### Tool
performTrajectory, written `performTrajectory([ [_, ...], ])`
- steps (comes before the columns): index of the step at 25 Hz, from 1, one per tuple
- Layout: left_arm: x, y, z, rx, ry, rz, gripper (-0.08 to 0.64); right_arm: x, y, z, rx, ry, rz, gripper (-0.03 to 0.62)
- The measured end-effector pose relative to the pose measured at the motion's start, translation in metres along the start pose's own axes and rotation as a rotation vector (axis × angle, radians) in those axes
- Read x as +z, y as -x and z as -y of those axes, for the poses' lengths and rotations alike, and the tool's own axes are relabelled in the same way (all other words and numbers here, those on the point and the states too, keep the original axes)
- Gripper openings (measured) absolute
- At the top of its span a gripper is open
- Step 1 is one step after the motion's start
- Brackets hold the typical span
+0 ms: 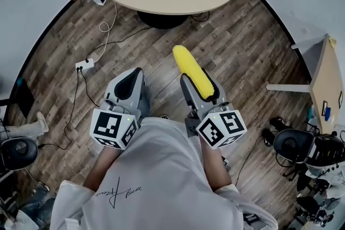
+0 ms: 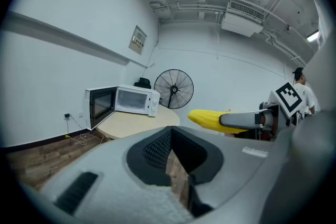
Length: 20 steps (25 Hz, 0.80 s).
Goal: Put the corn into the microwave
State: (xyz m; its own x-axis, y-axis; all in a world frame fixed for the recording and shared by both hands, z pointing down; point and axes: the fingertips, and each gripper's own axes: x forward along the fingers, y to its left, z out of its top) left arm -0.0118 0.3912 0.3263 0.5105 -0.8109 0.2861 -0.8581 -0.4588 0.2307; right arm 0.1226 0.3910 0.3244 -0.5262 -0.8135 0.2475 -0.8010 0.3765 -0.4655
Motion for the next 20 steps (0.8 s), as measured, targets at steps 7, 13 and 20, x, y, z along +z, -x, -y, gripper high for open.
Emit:
performTrajectory([
  [7, 0.043, -0.038, -0.047, -0.052, -0.011, 0.016, -0.011, 0.029, -0.07, 0.001, -0.003, -0.015, 0.004, 0.264],
  [13, 0.071, -0.073, -0.103, -0.073, -0.014, 0.018, -0.011, 0.054, -0.133, -0.006, -0.012, -0.015, 0.022, 0.262],
  [20, 0.091, -0.104, -0.16, -0.104, -0.003, 0.033, -0.011, 0.074, -0.194, -0.009, -0.054, -0.002, 0.037, 0.264],
])
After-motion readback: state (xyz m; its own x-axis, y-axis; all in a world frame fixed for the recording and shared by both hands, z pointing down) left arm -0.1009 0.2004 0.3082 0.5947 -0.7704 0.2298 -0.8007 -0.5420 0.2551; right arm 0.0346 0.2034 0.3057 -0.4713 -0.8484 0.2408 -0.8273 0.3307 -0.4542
